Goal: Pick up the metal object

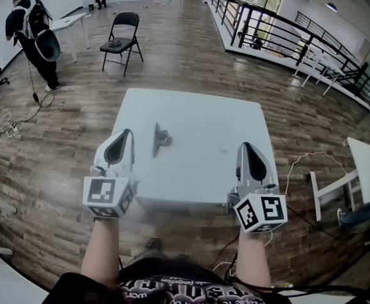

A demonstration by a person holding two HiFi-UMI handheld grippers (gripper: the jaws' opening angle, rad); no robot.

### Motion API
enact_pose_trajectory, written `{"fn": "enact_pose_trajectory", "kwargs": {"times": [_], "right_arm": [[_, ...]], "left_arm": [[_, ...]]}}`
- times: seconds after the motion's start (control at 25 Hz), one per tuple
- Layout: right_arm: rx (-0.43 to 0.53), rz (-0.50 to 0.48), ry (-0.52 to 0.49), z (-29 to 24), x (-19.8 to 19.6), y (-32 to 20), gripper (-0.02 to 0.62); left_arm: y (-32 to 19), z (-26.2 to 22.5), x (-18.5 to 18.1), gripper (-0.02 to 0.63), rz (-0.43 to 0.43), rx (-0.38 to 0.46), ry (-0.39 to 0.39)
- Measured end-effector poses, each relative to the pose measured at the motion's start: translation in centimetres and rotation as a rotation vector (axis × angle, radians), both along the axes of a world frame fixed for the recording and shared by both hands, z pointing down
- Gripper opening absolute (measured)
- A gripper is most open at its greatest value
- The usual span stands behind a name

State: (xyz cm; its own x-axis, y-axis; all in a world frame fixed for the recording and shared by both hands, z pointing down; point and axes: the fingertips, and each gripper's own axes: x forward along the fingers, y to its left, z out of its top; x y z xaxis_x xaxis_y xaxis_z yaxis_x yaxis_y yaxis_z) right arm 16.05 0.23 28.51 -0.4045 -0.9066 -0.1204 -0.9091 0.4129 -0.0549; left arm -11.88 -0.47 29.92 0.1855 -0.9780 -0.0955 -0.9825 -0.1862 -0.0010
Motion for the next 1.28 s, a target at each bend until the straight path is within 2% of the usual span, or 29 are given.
{"fn": "enact_pose_trajectory", "kwargs": {"times": [0.32,0.56,0.8,0.96,1.08,1.28], "right_arm": [[0.006,-0.003,-0.056,0.3,1.0,0.0,0.011],[-0.005,-0.046,-0.042,1.1,0.5,-1.0,0.011],[-0.024,-0.032,-0.04,2.5,-0.5,-4.6,0.011],[-0.021,-0.001,-0.045,2.7,-1.0,-7.7,0.011],[-0.024,0.017,-0.04,2.7,-1.2,-9.8,0.011],[-0.029,0.05,-0.039,3.2,-1.1,-12.4,0.011]], "left_arm": [[0.7,0.1,1.7,-0.006,0.012,0.007,0.001],[0.0,0.6,2.1,-0.006,0.029,0.002,-0.029],[-4.1,1.8,1.5,-0.006,0.077,-0.036,-0.03],[-7.9,2.5,1.2,-0.006,0.133,-0.012,-0.074],[-10.1,2.9,1.7,-0.006,0.202,-0.037,-0.081],[-13.3,5.3,1.4,-0.006,0.254,-0.06,-0.138]]}}
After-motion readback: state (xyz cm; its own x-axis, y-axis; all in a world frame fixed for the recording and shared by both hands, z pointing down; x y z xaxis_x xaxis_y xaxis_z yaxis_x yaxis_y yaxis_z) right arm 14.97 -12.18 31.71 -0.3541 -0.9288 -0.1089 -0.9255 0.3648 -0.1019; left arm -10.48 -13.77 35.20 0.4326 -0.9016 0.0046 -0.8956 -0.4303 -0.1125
